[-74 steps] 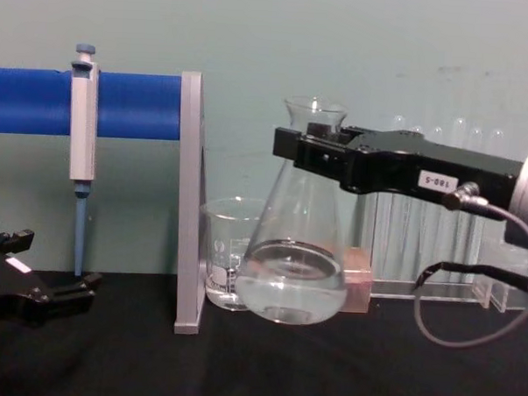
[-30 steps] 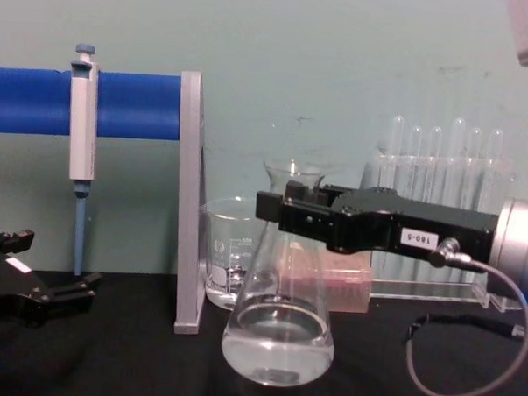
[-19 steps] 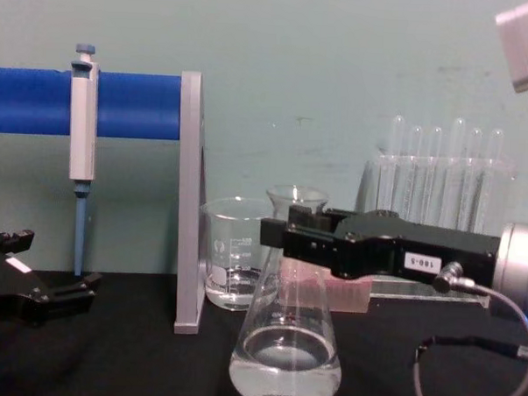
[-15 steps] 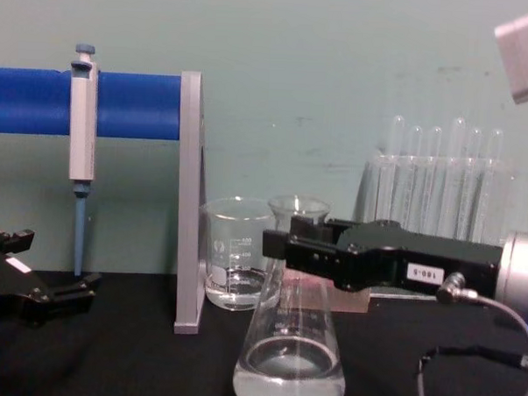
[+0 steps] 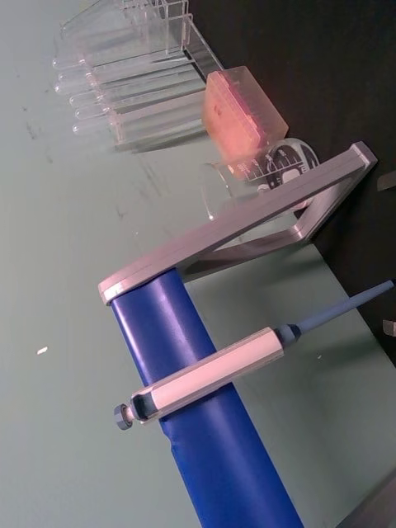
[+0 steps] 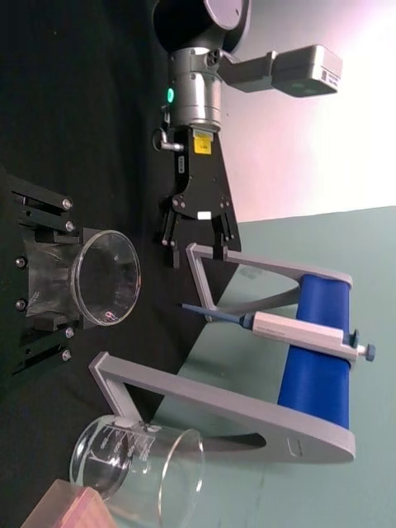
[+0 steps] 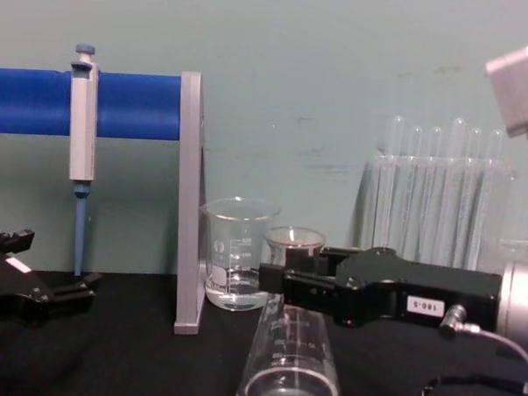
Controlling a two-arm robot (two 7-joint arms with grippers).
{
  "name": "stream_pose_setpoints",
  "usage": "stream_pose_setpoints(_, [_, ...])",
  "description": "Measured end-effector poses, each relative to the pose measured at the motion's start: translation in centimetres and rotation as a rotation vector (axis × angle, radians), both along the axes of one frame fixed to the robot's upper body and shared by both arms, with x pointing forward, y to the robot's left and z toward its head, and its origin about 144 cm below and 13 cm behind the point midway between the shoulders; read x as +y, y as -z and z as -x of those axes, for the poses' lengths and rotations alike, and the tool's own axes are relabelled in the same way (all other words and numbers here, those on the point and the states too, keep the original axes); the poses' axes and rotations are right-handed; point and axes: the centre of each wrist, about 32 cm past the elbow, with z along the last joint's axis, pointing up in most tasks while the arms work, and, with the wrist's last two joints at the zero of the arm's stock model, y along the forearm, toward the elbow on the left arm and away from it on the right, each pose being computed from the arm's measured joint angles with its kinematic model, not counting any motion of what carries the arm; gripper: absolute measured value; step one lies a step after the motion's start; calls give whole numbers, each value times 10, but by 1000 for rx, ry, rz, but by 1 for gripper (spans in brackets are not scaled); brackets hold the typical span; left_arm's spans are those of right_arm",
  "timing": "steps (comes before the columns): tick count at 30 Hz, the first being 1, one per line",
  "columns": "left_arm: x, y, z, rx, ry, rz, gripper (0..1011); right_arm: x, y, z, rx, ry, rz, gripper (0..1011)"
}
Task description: Grasp the erlenmeyer flask with one hand, shake it three times, then place it back.
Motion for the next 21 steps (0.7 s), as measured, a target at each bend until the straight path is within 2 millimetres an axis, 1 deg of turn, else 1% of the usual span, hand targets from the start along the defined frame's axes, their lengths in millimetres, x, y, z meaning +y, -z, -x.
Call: stream_pose_setpoints(21, [0,0,0,0,0,0,1001,0,14,-1,21,-19,-3,456])
